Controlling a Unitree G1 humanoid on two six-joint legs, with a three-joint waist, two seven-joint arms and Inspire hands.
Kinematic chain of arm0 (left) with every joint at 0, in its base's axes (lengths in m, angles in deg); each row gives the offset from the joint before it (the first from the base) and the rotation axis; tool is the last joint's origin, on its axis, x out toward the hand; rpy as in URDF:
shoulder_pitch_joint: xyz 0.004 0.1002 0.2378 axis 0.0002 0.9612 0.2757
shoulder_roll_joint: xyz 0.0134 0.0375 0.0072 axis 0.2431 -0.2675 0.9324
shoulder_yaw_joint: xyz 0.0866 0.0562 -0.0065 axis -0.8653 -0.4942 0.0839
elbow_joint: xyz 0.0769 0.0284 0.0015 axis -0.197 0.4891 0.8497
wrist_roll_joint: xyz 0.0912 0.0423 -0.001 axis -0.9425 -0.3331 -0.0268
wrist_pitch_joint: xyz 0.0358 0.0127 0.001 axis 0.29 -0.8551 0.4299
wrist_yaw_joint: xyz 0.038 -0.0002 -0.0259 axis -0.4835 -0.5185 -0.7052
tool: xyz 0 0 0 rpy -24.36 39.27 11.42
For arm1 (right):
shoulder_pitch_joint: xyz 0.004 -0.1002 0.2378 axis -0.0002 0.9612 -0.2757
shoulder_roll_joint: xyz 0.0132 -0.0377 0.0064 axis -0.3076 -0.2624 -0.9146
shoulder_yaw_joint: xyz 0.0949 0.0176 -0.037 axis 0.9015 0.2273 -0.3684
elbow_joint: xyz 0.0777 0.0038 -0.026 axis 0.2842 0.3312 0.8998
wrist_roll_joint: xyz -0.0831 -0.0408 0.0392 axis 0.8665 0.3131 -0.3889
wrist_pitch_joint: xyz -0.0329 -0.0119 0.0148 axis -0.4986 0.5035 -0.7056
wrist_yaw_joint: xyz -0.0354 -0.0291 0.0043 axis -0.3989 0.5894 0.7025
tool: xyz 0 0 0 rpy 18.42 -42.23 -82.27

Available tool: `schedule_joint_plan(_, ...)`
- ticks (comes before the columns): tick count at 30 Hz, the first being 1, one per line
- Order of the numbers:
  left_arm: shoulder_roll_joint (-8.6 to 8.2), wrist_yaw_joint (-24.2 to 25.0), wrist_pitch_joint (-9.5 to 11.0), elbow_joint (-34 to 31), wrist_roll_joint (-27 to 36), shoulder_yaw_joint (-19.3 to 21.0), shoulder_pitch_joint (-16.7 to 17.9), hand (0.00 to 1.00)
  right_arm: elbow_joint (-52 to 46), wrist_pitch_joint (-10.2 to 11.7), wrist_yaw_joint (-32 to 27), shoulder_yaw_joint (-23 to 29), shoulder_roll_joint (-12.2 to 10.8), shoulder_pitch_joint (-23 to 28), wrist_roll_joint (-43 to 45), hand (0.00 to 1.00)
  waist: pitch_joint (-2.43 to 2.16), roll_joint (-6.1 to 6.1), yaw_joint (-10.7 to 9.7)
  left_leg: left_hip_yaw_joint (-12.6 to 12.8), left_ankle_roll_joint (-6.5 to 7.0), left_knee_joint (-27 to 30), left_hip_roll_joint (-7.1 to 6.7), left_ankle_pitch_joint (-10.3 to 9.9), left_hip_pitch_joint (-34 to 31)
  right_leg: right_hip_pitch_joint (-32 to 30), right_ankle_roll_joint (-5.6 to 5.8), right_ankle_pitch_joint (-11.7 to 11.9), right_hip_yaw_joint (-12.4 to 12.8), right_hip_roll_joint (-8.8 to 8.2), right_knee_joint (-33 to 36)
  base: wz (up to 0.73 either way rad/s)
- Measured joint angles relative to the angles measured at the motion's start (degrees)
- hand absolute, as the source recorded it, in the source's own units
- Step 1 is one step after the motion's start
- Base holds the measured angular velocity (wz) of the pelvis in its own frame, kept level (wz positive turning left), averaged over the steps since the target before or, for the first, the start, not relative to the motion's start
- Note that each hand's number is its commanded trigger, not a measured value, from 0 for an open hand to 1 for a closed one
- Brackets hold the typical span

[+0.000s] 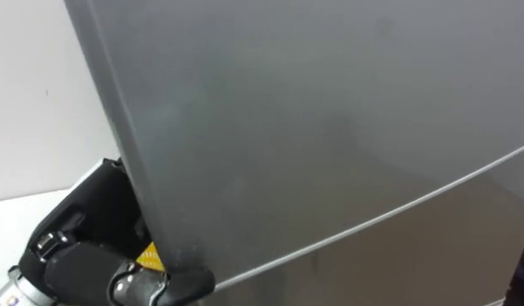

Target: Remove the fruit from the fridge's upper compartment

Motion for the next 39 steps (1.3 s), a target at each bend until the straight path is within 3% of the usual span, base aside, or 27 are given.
schedule_joint_plan(25, 0.03, 5.17, -0.06, 0.00, 1.05, -0.89, 0.00, 0.00, -0.95, 0.04, -0.07, 0.00, 0.20, 0.07, 0.04, 0.00, -0.03, -0.07, -0.10, 1.79, 0.09, 0.50, 0.03, 0.05, -0.02, -0.48, -0.08, 0.05, 0.87, 0.00, 0.30, -0.02)
schedule_joint_plan(39, 0.14, 8.48, 0.16, -0.10, 1.02, -4.56, -0.13, 0.00, 0.88, 0.47, -1.71, -0.16, 0.26, 0.00, -0.06, 0.00, -0.30, 0.18, -1.36, 2.92, 0.09, 0.68, 0.08, 0.05, -0.11, -1.02, -0.12, 0.19, 2.49, 0.00, 0.44, -0.04)
